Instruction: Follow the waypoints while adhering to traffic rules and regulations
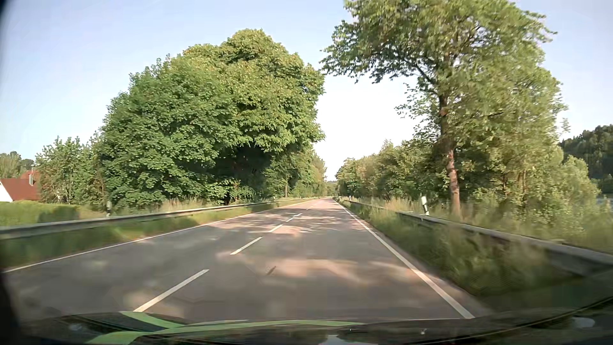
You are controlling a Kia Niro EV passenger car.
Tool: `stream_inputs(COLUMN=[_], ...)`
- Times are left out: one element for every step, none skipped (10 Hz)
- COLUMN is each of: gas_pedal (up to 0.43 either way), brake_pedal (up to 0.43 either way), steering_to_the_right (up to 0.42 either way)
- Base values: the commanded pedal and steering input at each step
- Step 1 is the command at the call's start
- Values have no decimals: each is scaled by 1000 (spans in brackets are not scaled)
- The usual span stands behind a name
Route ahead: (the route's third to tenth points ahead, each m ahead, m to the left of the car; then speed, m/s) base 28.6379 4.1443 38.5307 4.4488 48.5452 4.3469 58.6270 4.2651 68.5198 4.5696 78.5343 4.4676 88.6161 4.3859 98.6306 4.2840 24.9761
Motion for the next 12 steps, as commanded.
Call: stream_inputs(gas_pedal=[118, 138, 169, 189, 209, 209, 209, 228, 240, 248, 248, 248], brake_pedal=[0, 0, 0, 0, 0, 0, 0, 0, 0, 0, 0, 0], steering_to_the_right=[-5, -5, -5, -4, -3, -1, 0, 0, 0, 0, 0, 0])
